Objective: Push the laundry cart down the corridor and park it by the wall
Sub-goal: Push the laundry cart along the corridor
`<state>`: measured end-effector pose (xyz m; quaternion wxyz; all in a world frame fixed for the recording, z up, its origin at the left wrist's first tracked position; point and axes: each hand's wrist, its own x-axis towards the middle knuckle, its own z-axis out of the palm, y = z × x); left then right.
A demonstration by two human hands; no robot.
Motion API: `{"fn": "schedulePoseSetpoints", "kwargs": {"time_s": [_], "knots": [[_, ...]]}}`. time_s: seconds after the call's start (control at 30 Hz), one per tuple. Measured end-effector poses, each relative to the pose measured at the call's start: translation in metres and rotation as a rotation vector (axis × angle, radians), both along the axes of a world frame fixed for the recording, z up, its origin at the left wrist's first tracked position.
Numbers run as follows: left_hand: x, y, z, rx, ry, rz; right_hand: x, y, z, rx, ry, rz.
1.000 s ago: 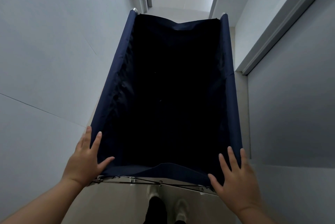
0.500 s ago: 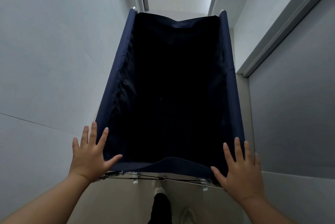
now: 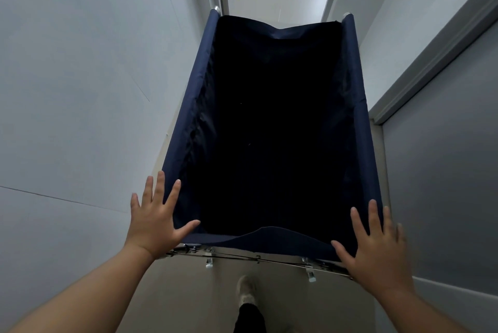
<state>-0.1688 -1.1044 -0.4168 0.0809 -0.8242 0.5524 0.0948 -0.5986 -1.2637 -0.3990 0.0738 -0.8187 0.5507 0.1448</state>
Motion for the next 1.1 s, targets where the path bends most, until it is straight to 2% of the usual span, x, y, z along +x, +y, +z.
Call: {"fn": "schedulePoseSetpoints", "kwargs": {"time_s": [0.9, 1.1], "knots": [[0.039, -0.129, -0.001, -0.038, -0.02, -0.008, 0.028, -0.134, -0.027, -0.085, -0.017, 0.046], [0.051, -0.17, -0.003, -0.05, -0.009, -0.012, 0.044, -0.172, -0.023, -0.09, -0.085, 0.029]]}}
